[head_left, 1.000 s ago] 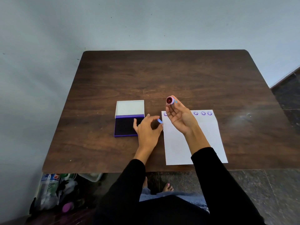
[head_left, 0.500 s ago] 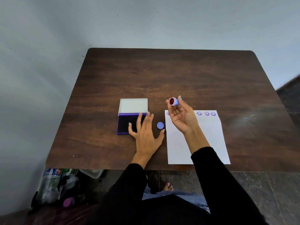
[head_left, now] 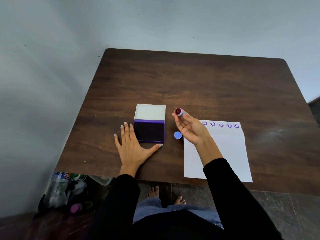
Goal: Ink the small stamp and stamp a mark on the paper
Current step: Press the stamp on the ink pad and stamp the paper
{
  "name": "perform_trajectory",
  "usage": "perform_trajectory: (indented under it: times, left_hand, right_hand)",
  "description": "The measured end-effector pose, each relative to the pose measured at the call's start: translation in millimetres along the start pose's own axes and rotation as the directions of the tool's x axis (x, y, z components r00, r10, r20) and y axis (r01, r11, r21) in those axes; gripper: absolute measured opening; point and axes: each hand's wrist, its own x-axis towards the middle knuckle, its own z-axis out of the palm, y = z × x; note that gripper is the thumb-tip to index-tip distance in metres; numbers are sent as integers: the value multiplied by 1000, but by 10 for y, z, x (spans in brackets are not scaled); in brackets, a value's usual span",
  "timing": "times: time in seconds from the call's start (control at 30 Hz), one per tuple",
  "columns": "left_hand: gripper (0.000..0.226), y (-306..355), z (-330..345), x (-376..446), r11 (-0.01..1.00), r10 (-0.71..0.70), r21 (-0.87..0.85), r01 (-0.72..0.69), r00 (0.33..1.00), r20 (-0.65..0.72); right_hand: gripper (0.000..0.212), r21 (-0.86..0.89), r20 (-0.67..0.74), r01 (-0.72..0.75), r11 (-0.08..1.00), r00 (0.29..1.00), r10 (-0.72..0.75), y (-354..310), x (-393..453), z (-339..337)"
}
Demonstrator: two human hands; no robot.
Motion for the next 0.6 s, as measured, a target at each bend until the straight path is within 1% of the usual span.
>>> perform_trajectory:
  times: [0.1, 0.23, 0.37, 0.43, 0.5, 0.53, 0.57, 0.6]
  left_hand:
    - [136, -15, -15, 23, 1000, -30, -7, 30, 1000, -10]
    - [133, -23, -24, 14, 999, -37, -37, 36, 999, -30]
    - [129, -24, -20, 9, 998, -46, -55, 43, 998, -42]
    - [129, -19, -24, 13, 997, -48, -64, 46, 998, -39]
    - [128, -18, -29, 15, 996, -52, -71, 49, 998, -38]
    - [127, -18, -31, 13, 996, -54, -75, 51, 998, -39]
    - [126, -18, -31, 10, 996, -54, -80, 50, 998, -43]
    - [125, -19, -30, 4, 995, -52, -84, 48, 997, -50]
  right_hand:
    - [12, 23, -7, -49, 999, 999, 49, 99, 14, 25]
    - [13, 81, -6, -64, 995, 998, 65, 198, 54, 33]
    - [13, 75, 11, -91, 993, 996, 90, 285, 89, 30]
    - [14, 38, -3, -94, 995, 996, 94, 315, 102, 41]
    - [10, -89, -41, -60, 994, 998, 56, 351, 108, 75]
    - [9, -195, -66, -19, 981, 998, 6, 380, 117, 98]
    - [10, -331, -84, 37, 943, 994, -69, 416, 128, 120]
    - [14, -490, -87, 105, 866, 982, -168, 463, 138, 141]
